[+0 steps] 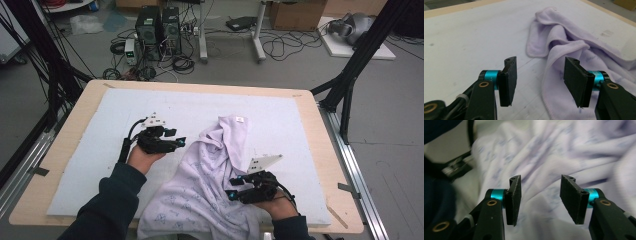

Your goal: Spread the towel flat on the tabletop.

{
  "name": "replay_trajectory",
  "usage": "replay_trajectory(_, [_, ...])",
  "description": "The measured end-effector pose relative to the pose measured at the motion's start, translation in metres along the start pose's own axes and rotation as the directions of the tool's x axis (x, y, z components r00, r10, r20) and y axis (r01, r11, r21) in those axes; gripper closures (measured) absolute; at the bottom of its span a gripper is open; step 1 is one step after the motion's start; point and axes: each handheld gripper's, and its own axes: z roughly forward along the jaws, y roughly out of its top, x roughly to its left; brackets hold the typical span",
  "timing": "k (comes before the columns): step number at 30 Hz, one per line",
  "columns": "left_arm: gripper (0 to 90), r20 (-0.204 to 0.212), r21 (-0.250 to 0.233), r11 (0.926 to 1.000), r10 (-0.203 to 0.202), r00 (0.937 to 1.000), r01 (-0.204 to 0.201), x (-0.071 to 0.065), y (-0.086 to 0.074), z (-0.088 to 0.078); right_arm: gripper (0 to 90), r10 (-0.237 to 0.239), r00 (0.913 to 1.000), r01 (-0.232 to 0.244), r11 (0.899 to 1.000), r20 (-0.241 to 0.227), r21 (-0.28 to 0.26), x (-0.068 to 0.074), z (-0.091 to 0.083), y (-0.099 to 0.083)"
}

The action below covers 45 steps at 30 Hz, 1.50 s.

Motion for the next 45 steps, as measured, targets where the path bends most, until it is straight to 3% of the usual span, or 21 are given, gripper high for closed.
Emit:
replay_trajectory(3, [44.7,0.037,-0.002,1.0000,0.004,0.9993,-0.004,-0.008,0.008,0.013,50.1,0.012,0.9970,-0.009,0.999,0.076,-0.041,-0.003,-0.005,0.000])
replay_trajectory(6, [43.9,0.083,0.051,0.9984,0.020,0.9963,-0.024,-0.017,0.014,0.030,49.6,0.019,0.9917,-0.013,0.999,0.127,-0.051,-0.006,-0.007,-0.002])
replay_trajectory(9, [44.0,0.092,0.096,0.9938,0.047,0.9946,-0.056,-0.026,0.016,0.050,48.9,0.041,0.9855,-0.030,0.997,0.165,-0.068,-0.010,-0.010,-0.004])
replay_trajectory(12, [44.4,0.074,0.152,0.9849,0.072,0.9947,-0.083,-0.028,0.012,0.070,48.6,0.045,0.9839,-0.033,0.997,0.173,-0.073,-0.011,-0.011,-0.006])
replay_trajectory(15, [68.1,0.039,0.239,0.9668,0.082,0.9958,-0.089,-0.024,0.006,0.079,48.3,0.043,0.9827,-0.031,0.997,0.180,-0.069,-0.011,-0.011,-0.008])
replay_trajectory(16, [82.0,0.035,0.254,0.9631,0.083,0.9959,-0.090,-0.022,0.005,0.079,48.2,0.049,0.9818,-0.037,0.997,0.184,-0.068,-0.010,-0.011,-0.008])
replay_trajectory(21, [84.5,0.020,0.221,0.9749,0.021,0.9996,-0.025,-0.009,0.003,0.063,47.8,0.058,0.9757,-0.044,0.997,0.211,-0.071,-0.012,-0.013,-0.011])
replay_trajectory(24, [84.5,0.019,0.231,0.9727,-0.029,0.9994,0.024,0.002,-0.006,0.047,44.2,0.093,0.9639,-0.070,0.993,0.250,-0.099,-0.013,-0.015,-0.011])
replay_trajectory(28, [84.5,0.009,0.226,0.9721,-0.065,0.9978,0.061,0.014,-0.020,0.022,43.0,0.179,0.9299,-0.127,0.976,0.322,-0.176,-0.018,-0.014,-0.006])
replay_trajectory(29, [84.5,0.003,0.234,0.9707,-0.057,0.9984,0.055,0.015,-0.022,0.015,42.8,0.184,0.9213,-0.129,0.976,0.343,-0.177,-0.019,-0.012,-0.003])
replay_trajectory(32, [84.5,-0.015,0.217,0.9755,-0.037,0.9992,0.039,0.017,-0.032,-0.006,38.3,0.179,0.9051,-0.124,0.979,0.386,-0.163,-0.022,0.003,0.009])
replay_trajectory(34, [84.5,-0.017,0.215,0.9759,-0.034,0.9993,0.036,0.019,-0.039,-0.017,37.8,0.161,0.9028,-0.111,0.983,0.399,-0.144,-0.024,0.013,0.017])
replay_trajectory(37, [84.5,-0.021,0.197,0.9785,-0.057,0.9982,0.060,0.025,-0.049,-0.034,40.9,0.119,0.8899,-0.092,0.992,0.440,-0.082,-0.028,0.034,0.032])
replay_trajectory(39, [84.4,-0.026,0.183,0.9804,-0.070,0.9972,0.074,0.029,-0.053,-0.044,50.5,0.087,0.8817,-0.077,0.996,0.464,-0.039,-0.031,0.048,0.040])
replay_trajectory(40, [84.4,-0.024,0.179,0.9810,-0.072,0.9971,0.075,0.031,-0.055,-0.049,57.7,0.066,0.8932,-0.065,0.998,0.445,-0.017,-0.032,0.053,0.043])
replay_trajectory(41, [84.4,-0.021,0.177,0.9812,-0.075,0.9970,0.077,0.032,-0.057,-0.053,62.8,0.036,0.8928,-0.046,0.999,0.449,0.012,-0.031,0.059,0.047])
replay_trajectory(42, [84.4,-0.017,0.175,0.9813,-0.078,0.9968,0.079,0.033,-0.060,-0.057,72.3,0.002,0.8898,-0.028,0.998,0.456,0.051,-0.030,0.064,0.049])
replay_trajectory(43, [84.4,-0.011,0.176,0.9813,-0.077,0.9969,0.078,0.033,-0.063,-0.060,79.8,-0.038,0.8797,-0.003,0.996,0.474,0.087,-0.028,0.067,0.051])
replay_trajectory(45, [84.3,-0.005,0.171,0.9821,-0.081,0.9967,0.080,0.033,-0.067,-0.063,83.8,-0.058,0.8707,0.012,0.995,0.488,0.097,-0.027,0.066,0.051])
